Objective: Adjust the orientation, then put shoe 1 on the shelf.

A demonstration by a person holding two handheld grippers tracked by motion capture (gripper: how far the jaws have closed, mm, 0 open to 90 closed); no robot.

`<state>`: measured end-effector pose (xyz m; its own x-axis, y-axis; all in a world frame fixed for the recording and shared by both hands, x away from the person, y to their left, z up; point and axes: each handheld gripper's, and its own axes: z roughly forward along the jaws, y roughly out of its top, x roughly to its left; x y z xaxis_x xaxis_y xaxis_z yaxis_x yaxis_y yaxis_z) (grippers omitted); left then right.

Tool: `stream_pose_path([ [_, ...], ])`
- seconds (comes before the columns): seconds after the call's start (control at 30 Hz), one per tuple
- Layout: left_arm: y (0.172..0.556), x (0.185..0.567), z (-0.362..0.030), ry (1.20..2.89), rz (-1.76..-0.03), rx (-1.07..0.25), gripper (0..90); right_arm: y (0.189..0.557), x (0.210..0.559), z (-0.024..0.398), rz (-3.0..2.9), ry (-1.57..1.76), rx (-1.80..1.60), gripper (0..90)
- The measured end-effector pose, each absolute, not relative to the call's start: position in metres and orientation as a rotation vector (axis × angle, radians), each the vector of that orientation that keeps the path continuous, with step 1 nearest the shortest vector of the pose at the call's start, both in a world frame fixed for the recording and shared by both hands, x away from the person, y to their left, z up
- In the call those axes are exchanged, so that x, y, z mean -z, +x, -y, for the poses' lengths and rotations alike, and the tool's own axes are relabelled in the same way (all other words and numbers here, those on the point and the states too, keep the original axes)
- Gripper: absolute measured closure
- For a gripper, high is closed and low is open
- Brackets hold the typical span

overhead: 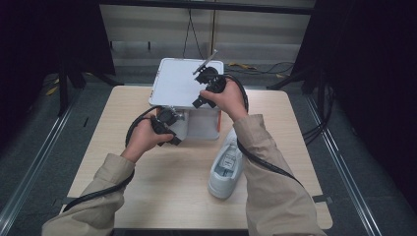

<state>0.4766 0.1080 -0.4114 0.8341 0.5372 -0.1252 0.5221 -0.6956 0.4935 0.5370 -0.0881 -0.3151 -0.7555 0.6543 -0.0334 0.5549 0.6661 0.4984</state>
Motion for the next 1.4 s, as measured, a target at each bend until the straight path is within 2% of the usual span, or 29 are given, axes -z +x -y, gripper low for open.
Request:
stream_pose_path([
  [0.07, 0.472, 0.407, -0.113, 2.503, -0.79, -0.046, 49.5, 0.535, 0.315, 0.091, -2.67, 0.983, -0.691, 36.0],
  [0.1, 0.471, 0.405, -0.116, 2.51, -0.798, -0.036, 43.2, 0.532, 0.315, 0.093, -2.672, 0.995, -0.701, 35.0],
  [0.3, 0.463, 0.394, -0.127, 2.531, -0.804, -0.021, 33.6, 0.52, 0.314, 0.1, -2.68, 1.0, -0.69, 33.0],
  [0.5, 0.457, 0.388, -0.133, 2.519, -0.817, -0.002, 26.9, 0.501, 0.316, 0.112, -2.683, 1.033, -0.733, 24.8],
  [0.9, 0.457, 0.374, -0.139, 2.54, -0.838, 0.009, 22.0, 0.467, 0.325, 0.141, -2.699, 1.071, -0.747, 19.4],
  [1.1, 0.459, 0.363, -0.135, 2.558, -0.813, 0.002, 22.3, 0.45, 0.342, 0.159, -2.716, 1.076, -0.731, 20.1],
  [1.4, 0.469, 0.341, -0.125, 2.572, -0.766, 0.03, 21.9, 0.431, 0.348, 0.171, -2.722, 1.076, -0.725, 20.2],
])
